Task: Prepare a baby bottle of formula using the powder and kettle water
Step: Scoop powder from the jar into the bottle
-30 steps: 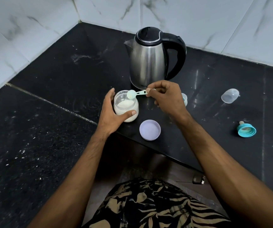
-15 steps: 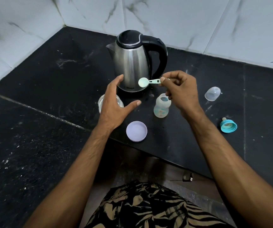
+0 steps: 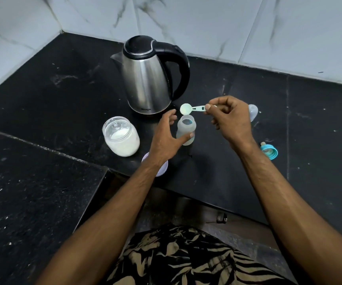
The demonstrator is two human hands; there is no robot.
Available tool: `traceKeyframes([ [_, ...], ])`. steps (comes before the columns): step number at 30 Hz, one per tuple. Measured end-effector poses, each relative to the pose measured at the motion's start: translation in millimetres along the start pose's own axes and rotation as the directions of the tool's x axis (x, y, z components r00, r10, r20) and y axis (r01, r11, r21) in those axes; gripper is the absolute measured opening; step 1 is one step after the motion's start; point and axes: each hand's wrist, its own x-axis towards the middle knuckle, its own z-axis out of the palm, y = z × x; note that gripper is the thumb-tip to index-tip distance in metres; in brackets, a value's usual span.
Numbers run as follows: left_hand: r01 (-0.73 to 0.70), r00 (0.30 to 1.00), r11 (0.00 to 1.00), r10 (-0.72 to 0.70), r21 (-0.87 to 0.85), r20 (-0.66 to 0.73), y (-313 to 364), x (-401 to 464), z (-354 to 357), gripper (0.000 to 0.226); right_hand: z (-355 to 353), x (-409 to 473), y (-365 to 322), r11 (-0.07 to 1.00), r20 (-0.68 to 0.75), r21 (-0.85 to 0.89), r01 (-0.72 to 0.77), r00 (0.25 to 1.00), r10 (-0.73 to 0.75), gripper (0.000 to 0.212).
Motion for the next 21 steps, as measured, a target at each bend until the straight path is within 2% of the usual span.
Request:
traceKeyframes([
  [7, -0.001, 1.000, 0.999, 0.002, 0.047, -0.008, -7.4, 8.4, 19.3, 0.063, -13.2, 3.6, 8.3, 0.987, 0.038, -0.140, 0.074, 0.997, -0.070, 0.008],
  [14, -0.015, 1.000, 0.998, 0.016, 0.062, -0.024, -9.3, 9.5, 23.0, 0.062, -16.6, 6.9, 12.3, 0.953, 0.083, -0.253, 0.166, 0.985, -0.150, 0.005],
  [18, -0.011, 1.000, 0.997, 0.013, 0.070, -0.024, -9.0, 10.4, 21.9, 0.061, -15.6, 5.1, 9.3, 0.880, 0.140, -0.377, 0.288, 0.957, -0.253, 0.004],
  [21, 0.004, 1.000, 0.997, -0.004, 0.072, -0.011, -9.4, 11.6, 20.9, 0.064, -11.9, 3.8, 0.3, 0.763, 0.221, -0.507, 0.400, 0.916, -0.334, 0.006],
])
